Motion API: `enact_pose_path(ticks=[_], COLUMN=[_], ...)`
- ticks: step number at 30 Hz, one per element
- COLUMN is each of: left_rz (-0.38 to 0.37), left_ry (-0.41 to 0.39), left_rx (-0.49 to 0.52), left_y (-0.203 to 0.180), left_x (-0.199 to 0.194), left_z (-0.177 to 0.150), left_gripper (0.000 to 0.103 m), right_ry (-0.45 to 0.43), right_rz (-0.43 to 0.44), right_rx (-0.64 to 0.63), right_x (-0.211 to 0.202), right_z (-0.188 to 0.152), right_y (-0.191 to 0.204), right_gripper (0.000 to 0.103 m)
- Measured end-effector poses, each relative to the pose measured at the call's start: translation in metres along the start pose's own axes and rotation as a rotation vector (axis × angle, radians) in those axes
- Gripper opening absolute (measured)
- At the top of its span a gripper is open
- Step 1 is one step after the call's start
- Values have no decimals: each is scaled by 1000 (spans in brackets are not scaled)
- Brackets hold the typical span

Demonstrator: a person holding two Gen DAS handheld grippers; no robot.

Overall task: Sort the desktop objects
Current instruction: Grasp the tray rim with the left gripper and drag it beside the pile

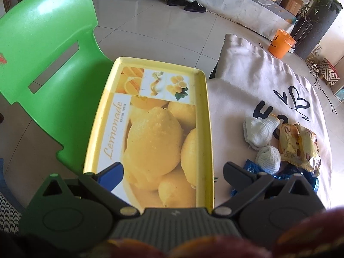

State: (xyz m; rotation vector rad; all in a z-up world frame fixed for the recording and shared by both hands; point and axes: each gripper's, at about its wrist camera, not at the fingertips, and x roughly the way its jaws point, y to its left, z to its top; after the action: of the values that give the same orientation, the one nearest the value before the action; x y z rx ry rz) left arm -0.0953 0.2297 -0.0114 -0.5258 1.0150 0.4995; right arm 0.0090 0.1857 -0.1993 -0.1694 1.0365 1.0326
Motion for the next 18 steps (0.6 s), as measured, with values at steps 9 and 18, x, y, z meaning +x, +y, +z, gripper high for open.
enact_pose_path(ticks=[9,18], left_rz=[-42,-54], left_ry=[-29,-27], left_rx=[-77,-108], left_y=[12,16], left_x=[-8,-7], left_z=[8,10], left_gripper=[102,102], right_ry=[23,43], right_rz=[5,8], right_rx=[-20,-15], right_x=[34,53], right_z=[17,28], right_y=[-5,-5], right_gripper=[103,103])
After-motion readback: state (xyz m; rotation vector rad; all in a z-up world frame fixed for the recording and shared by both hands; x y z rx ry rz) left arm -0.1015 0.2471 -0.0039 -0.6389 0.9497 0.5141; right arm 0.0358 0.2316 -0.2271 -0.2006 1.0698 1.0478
